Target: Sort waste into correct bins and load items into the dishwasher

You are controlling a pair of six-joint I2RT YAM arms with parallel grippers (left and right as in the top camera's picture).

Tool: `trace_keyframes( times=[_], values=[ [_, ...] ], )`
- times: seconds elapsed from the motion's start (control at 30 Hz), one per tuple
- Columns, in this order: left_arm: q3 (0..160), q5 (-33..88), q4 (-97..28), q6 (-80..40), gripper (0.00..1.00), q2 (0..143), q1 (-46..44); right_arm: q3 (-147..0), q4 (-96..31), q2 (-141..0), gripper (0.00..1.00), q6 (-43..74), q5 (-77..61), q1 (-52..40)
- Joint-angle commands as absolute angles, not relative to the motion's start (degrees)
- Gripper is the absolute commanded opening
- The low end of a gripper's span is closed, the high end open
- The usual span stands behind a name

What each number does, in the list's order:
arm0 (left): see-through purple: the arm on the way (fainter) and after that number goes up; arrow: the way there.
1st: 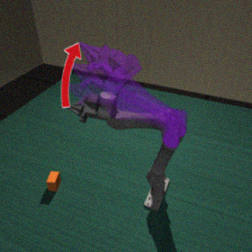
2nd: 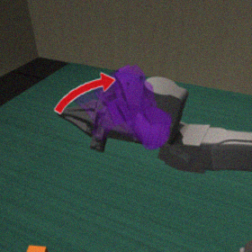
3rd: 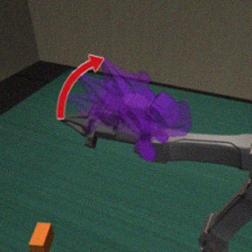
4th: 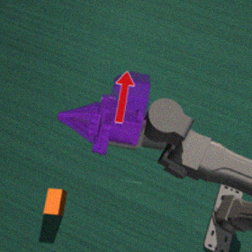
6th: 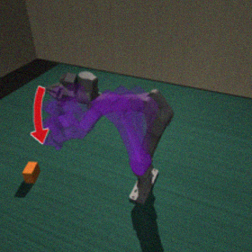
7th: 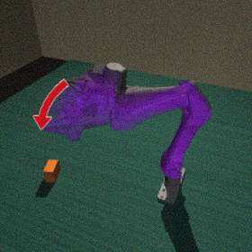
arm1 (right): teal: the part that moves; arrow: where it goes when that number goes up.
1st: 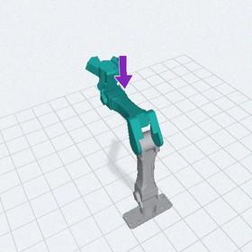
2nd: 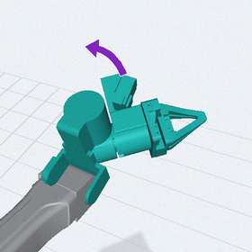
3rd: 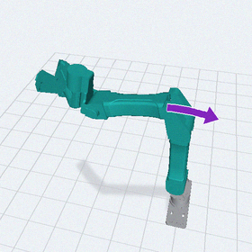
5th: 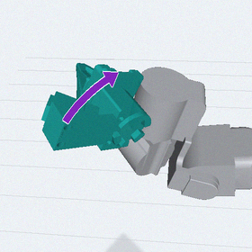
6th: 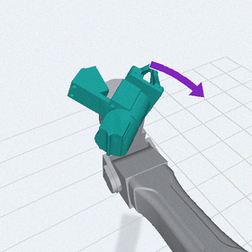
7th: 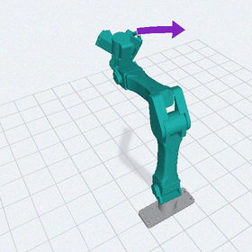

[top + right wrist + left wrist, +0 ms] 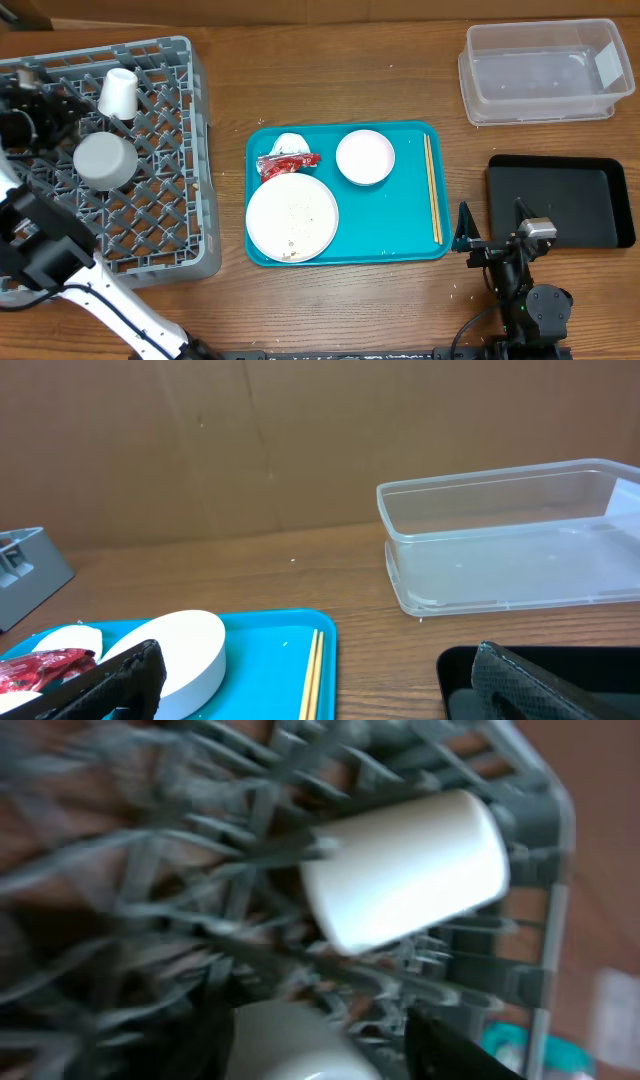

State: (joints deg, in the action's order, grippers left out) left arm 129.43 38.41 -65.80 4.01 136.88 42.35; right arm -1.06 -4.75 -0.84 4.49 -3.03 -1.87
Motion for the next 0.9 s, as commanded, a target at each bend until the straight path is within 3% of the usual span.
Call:
trace_keyframes(
  times=[0.0,0.07,0.13,0.27,0.4,0.67,0.87],
  values=[
    [131.7,28.1,-65.6,-1.4,0.47,132.3,43.8,-0.4,-4.6,-0.3,1.0,4.7,-3.1,-1.6],
    [131.9,28.6,-64.9,-2.2,0.17,130.1,43.0,-0.4,-4.6,-0.3,1.0,4.7,-3.1,-1.6],
    [131.9,29.6,-64.3,-2.1,0.04,128.1,41.1,-0.4,-4.6,-0.3,1.0,4.7,-3.1,-1.6],
    [131.9,33.2,-63.8,-1.1,0.04,127.6,36.6,-0.4,-4.6,-0.3,1.0,4.7,-3.1,-1.6],
    [131.8,29.1,-63.1,0.2,0.04,128.2,29.6,-0.4,-4.6,-0.3,1.0,4.7,-3.1,-1.6],
    [131.8,-3.8,-57.3,-3.6,0.04,129.6,15.9,-0.4,-4.6,-0.3,1.0,4.7,-3.1,-1.6],
    [131.6,-19.6,-49.9,-4.5,0.04,130.7,12.1,-0.4,-4.6,-0.3,1.0,4.7,-3.1,-1.6]
  ],
)
